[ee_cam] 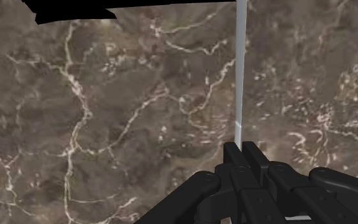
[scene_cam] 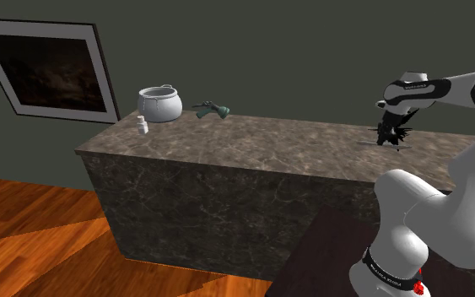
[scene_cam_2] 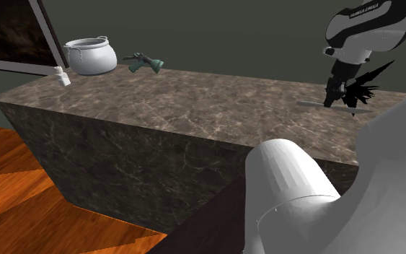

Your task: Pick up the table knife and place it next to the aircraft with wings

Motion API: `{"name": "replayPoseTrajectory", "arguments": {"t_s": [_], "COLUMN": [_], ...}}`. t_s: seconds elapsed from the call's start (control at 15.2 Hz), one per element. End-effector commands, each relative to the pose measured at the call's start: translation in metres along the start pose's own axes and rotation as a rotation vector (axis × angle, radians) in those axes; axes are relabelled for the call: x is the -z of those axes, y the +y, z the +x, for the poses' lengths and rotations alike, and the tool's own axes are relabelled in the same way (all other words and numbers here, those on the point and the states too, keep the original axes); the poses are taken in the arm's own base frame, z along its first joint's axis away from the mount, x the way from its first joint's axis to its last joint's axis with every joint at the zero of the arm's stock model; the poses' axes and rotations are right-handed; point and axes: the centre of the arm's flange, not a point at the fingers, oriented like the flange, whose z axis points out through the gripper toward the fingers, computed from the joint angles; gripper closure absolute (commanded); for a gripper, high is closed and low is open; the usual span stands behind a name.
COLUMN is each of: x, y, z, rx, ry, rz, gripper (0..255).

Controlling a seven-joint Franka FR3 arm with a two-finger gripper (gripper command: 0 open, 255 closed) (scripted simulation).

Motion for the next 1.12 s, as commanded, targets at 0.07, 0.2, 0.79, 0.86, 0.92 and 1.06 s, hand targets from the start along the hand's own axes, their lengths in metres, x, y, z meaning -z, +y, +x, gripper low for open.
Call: {"name": "replayPoseTrajectory", "arguments": {"t_s": [0.07, 0.2, 0.79, 0.86, 0.92, 1.06], "x": [-0.002, -0.002, 0.012, 0.025, 0.038, 0.048], "y": [0.001, 0.001, 0.001, 0.001, 0.001, 0.001], "z": [0.0, 0.0, 0.0, 0.0, 0.0, 0.0], "rx": [0.0, 0.0, 0.0, 0.0, 0.0, 0.0], "ry": [0.0, 0.0, 0.0, 0.0, 0.0, 0.0], "rz": [0.0, 0.0, 0.0, 0.0, 0.0, 0.0], "gripper": [255, 255, 0, 0, 0, 0]}}
